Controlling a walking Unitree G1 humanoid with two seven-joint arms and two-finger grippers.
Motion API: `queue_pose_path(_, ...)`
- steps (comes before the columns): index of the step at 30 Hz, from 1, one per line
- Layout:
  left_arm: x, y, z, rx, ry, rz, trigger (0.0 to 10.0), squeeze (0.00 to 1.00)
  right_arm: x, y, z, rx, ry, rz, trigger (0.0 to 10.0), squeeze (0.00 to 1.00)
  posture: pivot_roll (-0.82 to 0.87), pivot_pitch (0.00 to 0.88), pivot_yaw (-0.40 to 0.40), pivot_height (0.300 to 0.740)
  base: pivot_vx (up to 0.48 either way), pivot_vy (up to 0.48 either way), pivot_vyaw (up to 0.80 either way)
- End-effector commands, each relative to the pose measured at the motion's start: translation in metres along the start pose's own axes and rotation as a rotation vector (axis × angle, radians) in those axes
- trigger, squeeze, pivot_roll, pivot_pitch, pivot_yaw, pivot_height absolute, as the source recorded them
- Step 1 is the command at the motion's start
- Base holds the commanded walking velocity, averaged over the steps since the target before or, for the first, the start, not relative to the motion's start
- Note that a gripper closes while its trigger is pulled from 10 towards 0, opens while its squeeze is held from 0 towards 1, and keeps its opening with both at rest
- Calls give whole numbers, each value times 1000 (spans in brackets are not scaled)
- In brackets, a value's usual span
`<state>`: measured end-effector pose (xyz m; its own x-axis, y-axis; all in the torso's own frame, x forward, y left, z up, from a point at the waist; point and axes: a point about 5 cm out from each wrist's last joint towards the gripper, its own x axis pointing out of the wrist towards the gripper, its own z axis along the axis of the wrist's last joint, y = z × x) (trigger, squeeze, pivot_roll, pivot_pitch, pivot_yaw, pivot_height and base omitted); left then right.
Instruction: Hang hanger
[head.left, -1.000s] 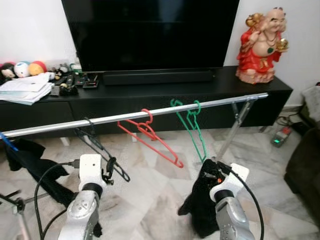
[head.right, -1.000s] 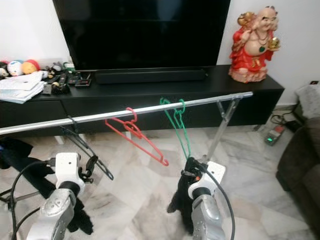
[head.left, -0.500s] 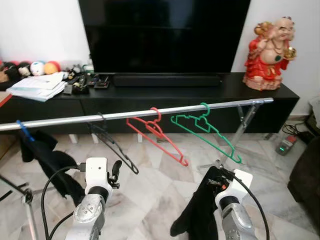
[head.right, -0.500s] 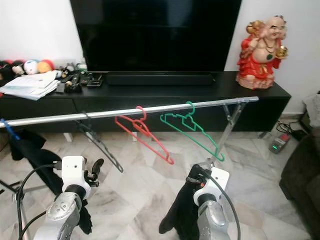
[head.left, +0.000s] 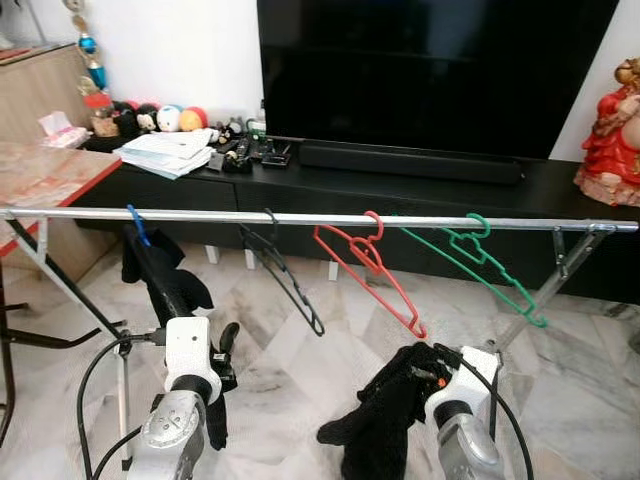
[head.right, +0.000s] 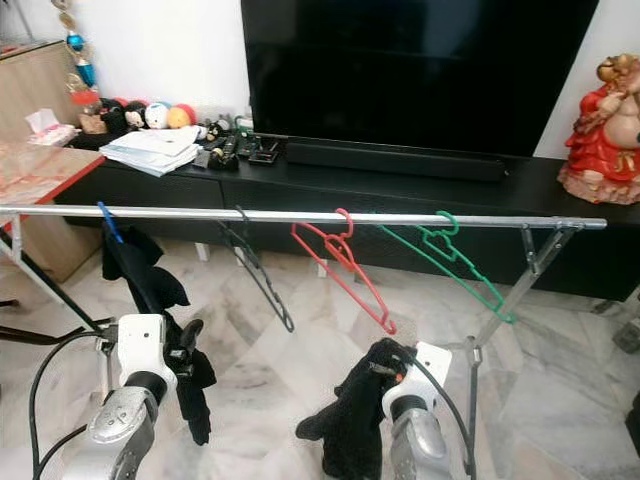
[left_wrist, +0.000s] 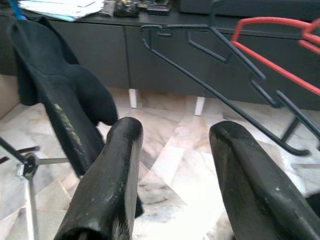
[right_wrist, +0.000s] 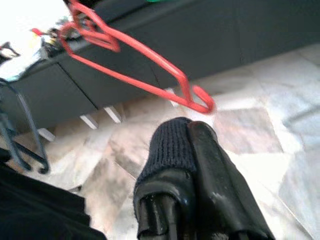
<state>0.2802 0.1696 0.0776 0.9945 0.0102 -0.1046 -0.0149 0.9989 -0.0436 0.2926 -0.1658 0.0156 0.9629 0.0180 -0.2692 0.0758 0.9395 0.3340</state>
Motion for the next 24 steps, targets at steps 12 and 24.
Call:
queue_pose_path(12,-4,-8,0,3,-12,-48,10000,0,1,3,-2,-34,14,54,10000,0,67,0,25,740,22,0,0)
queue_pose_path(24,-4,-8,0,19,-8,-64,10000,0,1,13,-4,-81,6,126,10000,0,63,0,36,740,284,0,255)
